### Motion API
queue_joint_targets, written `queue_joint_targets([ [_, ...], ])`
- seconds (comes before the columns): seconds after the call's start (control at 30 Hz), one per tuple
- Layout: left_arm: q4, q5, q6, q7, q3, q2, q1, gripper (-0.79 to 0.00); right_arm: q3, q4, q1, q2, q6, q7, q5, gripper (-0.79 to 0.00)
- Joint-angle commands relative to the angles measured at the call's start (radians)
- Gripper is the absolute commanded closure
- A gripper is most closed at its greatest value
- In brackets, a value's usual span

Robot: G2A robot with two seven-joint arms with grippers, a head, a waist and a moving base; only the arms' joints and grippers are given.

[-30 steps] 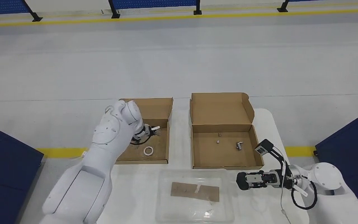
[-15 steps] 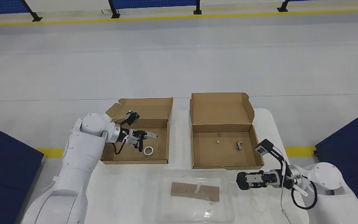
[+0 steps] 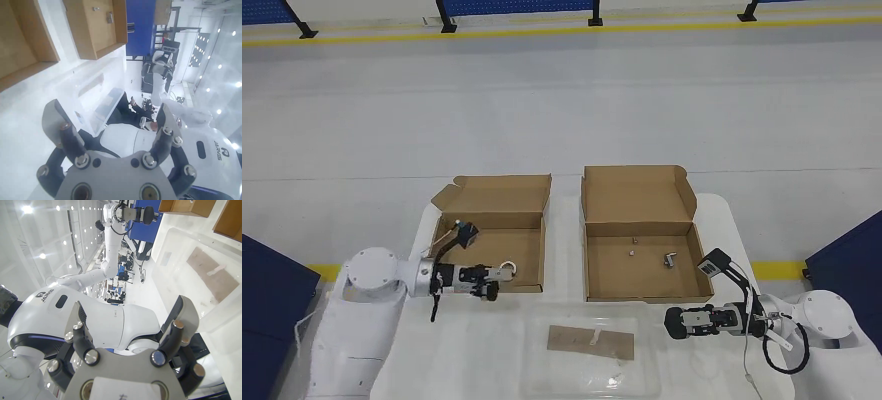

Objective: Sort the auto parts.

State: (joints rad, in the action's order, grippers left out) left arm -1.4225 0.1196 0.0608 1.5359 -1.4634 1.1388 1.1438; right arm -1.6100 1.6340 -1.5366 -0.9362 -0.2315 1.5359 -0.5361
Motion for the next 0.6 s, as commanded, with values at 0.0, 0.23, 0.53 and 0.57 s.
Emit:
queue_joint_targets([
  [0.0, -0.060, 0.031, -0.021, 0.000, -0.017, -0.018, 0.044, -0.785, 0.000, 0.000, 0.000, 0.000, 0.000, 0.000, 0.000, -0.785],
  [0.23, -0.208, 0.118, -0.060, 0.000, -0.055, -0.075, 0.159, -0.785, 0.000, 0.000, 0.000, 0.000, 0.000, 0.000, 0.000, -0.785],
  [0.53, -0.227, 0.108, -0.095, 0.000, -0.048, -0.092, 0.161, -0.785, 0.000, 0.000, 0.000, 0.000, 0.000, 0.000, 0.000, -0.784],
  [0.57, -0.227, 0.108, -0.095, 0.000, -0.048, -0.092, 0.161, -0.785, 0.000, 0.000, 0.000, 0.000, 0.000, 0.000, 0.000, -0.784],
])
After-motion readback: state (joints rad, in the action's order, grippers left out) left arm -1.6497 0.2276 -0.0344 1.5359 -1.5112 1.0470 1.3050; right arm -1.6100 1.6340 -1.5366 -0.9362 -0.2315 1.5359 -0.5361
